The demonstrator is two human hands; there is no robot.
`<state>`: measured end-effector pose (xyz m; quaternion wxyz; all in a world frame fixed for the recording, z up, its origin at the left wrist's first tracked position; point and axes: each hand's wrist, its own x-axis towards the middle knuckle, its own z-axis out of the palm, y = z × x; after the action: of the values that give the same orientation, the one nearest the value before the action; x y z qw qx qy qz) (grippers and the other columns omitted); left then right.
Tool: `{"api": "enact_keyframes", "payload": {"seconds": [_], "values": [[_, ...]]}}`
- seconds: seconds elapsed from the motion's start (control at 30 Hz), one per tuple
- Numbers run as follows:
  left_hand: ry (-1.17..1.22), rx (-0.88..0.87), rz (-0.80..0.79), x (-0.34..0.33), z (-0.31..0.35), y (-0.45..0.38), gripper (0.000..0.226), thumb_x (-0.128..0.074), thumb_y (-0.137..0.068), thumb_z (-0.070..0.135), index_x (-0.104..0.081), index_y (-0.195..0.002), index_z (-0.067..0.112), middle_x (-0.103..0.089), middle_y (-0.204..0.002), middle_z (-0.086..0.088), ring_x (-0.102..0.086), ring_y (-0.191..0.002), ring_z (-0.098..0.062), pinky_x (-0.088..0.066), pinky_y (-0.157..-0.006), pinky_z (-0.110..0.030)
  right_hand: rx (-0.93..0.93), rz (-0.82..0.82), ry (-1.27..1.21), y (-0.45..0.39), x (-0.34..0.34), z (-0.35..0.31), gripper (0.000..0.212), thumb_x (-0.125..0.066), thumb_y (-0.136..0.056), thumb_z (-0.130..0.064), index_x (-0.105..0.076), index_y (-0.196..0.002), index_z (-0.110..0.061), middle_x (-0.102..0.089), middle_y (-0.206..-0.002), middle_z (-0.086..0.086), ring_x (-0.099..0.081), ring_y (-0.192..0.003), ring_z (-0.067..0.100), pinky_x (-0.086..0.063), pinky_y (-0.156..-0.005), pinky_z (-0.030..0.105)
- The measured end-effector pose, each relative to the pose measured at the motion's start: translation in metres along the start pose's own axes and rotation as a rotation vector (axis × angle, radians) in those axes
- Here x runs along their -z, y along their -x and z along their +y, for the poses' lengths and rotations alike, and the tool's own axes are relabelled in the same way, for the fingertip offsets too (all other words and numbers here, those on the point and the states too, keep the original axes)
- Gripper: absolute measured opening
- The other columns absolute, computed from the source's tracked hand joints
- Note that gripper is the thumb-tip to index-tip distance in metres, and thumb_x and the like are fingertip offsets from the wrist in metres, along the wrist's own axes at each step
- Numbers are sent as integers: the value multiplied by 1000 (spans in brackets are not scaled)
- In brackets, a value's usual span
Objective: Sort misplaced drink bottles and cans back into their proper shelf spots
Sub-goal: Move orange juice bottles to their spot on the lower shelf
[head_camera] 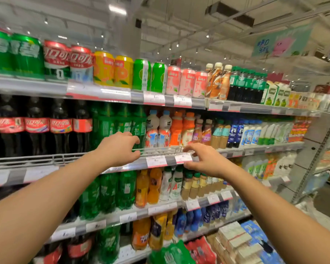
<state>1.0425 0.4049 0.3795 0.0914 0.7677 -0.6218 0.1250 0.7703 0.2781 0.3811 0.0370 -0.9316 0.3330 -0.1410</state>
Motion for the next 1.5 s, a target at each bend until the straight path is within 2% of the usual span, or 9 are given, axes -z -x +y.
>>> {"api": "enact_keyframes", "payload": {"seconds": [0.37, 0.57, 0.7, 0.87, 1.0, 1.13, 1.27, 1.37, 1.5], "values": [[55, 6, -223, -77, 6, 28, 63, -55, -92, 55, -40, -148, 30, -49, -147, -1, -49, -129, -25, -50, -99, -47, -60, -354, -164, 16, -72, 36, 60, -70, -93, -51, -50, -146, -31, -57, -146, -2, -63, -118, 17, -53, -102, 41], [-11, 61, -105, -102, 21, -1, 81, -64, -90, 55, -26, -156, 30, -24, -165, -1, -25, -149, -28, -38, -115, -48, -43, -465, -260, -2, -140, 86, 64, -70, -94, -49, -46, -149, -28, -54, -147, 4, -60, -124, 22, -51, -105, 42], [-145, 147, -3, -125, 29, -20, 84, -64, -88, 57, -25, -157, 28, -18, -167, -5, -22, -150, -32, -33, -118, -51, 2, -449, -314, -31, -178, 109, 69, -69, -95, -46, -40, -154, -25, -51, -151, 3, -63, -117, 22, -52, -98, 38], [-192, 247, -3, -155, 32, -22, 92, -69, -86, 55, -22, -158, 25, -17, -168, -6, -22, -151, -36, -31, -119, -53, 102, -338, -369, -72, -206, 107, 68, -66, -96, -40, -36, -156, -25, -51, -150, 4, -63, -111, 21, -49, -95, 34], [-210, 250, -46, -174, 26, -11, 98, -70, -87, 51, -11, -161, 26, -7, -170, -1, -12, -155, -33, -24, -121, -53, 236, -269, -440, -99, -223, 85, 78, -66, -95, -38, -28, -161, -24, -38, -158, 2, -51, -134, 21, -45, -110, 37], [-214, 271, -36, -185, 25, -7, 106, -73, -85, 48, -3, -162, 27, 0, -170, -1, -6, -156, -33, -19, -122, -56, 264, -239, -355, -121, -240, 60, 77, -62, -96, -42, -24, -161, -23, -43, -145, 4, -57, -121, 26, -53, -100, 45], [-212, 285, -20, -192, 24, -9, 110, -72, -82, 51, 0, -161, 28, 3, -170, 0, -3, -156, -33, -16, -123, -58, 189, -261, -207, -142, -246, 42, 53, -58, -97, -44, -45, -138, -14, -57, -121, 10, -62, -106, 31, -56, -85, 46], [-209, 286, -6, -194, 24, -9, 110, -71, -82, 54, 1, -161, 28, 3, -170, 0, -2, -156, -33, -16, -123, -58, 169, -291, -133, -153, -246, 32, 43, -57, -98, -42, -55, -127, -9, -66, -119, 14, -65, -107, 35, -55, -81, 41], [-191, 290, 5, -195, 24, -8, 110, -69, -82, 57, 3, -161, 29, 5, -170, 0, 1, -156, -32, -12, -123, -58, 124, -289, -131, -148, -258, 26, 37, -59, -100, -39, -55, -124, -10, -67, -118, 13, -66, -106, 35, -48, -74, 36]]}}
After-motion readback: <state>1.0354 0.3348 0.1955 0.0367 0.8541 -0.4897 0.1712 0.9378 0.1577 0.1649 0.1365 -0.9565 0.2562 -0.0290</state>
